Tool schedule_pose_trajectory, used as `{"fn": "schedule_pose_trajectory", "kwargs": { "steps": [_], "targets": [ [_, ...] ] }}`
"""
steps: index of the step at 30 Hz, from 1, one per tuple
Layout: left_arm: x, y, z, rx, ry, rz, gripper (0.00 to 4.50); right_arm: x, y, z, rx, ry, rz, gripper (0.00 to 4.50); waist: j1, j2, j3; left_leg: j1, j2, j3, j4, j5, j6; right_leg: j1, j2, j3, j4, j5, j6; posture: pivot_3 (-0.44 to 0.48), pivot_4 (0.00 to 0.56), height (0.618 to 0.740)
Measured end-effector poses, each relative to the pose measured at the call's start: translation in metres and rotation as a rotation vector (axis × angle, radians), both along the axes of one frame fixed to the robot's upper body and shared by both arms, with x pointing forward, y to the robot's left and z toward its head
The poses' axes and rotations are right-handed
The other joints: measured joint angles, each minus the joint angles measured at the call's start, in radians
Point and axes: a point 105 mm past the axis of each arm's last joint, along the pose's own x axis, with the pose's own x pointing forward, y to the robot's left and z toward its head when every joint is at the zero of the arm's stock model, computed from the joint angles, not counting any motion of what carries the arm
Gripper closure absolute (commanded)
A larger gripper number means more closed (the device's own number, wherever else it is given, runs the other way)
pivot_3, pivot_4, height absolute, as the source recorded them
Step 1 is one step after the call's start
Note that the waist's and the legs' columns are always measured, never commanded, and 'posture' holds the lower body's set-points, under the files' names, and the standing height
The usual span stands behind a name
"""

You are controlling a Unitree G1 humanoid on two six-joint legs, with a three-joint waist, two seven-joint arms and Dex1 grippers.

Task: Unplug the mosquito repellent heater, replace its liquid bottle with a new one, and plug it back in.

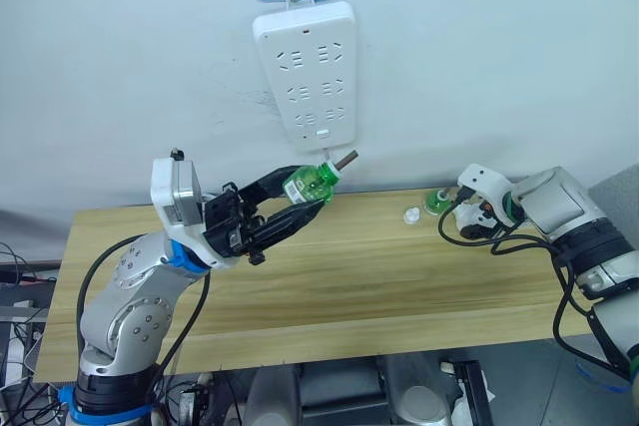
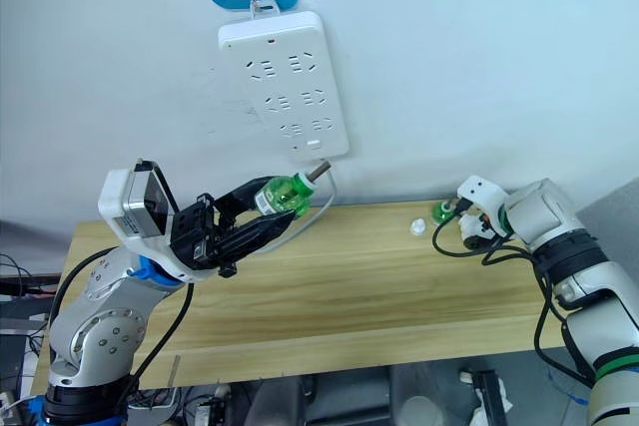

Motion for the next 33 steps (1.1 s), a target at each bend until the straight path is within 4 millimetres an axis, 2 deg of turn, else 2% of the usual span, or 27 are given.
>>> {"fn": "schedule_pose_trajectory", "kwargs": {
  "steps": [16,26,29,32,33],
  "targets": [
    [0.000,0.000,0.000,-0.001,0.001,0.001,2.22,-0.005,0.003,-0.002,0.013,0.026,0.022,0.00,0.018,0.000,0.001,0.000,0.000,0.000,0.000,0.000,0.000,0.000,0.000,0.000,-0.001,0.000,0.000,-0.146,0.373,0.740],
    [0.000,-0.001,0.000,-0.014,-0.003,-0.002,2.22,-0.010,-0.001,-0.004,0.012,0.026,-0.028,0.00,0.018,0.000,0.002,0.000,0.000,0.000,0.000,0.000,0.000,0.001,0.000,0.000,-0.002,0.000,0.000,-0.163,0.376,0.740],
    [0.000,-0.001,0.000,-0.014,-0.004,-0.003,2.22,-0.012,-0.004,-0.008,0.000,0.028,-0.054,0.60,0.018,0.000,0.002,0.000,0.000,0.000,-0.001,0.000,0.000,0.001,0.000,0.000,-0.002,0.000,0.000,-0.167,0.373,0.740],
    [0.000,-0.001,0.001,-0.014,-0.005,-0.003,2.22,-0.010,-0.005,-0.005,-0.002,0.010,-0.059,1.51,0.017,0.000,0.002,0.000,0.000,0.000,-0.001,0.000,0.000,0.001,0.000,0.000,-0.002,0.000,0.000,-0.169,0.370,0.740],
    [0.000,-0.001,0.001,-0.014,-0.005,-0.003,2.22,-0.010,-0.004,-0.004,-0.003,0.003,-0.059,1.52,0.017,0.000,0.002,0.000,0.000,0.000,-0.001,0.000,0.000,0.001,0.000,0.000,-0.002,0.000,0.000,-0.169,0.370,0.740]
  ]
}}
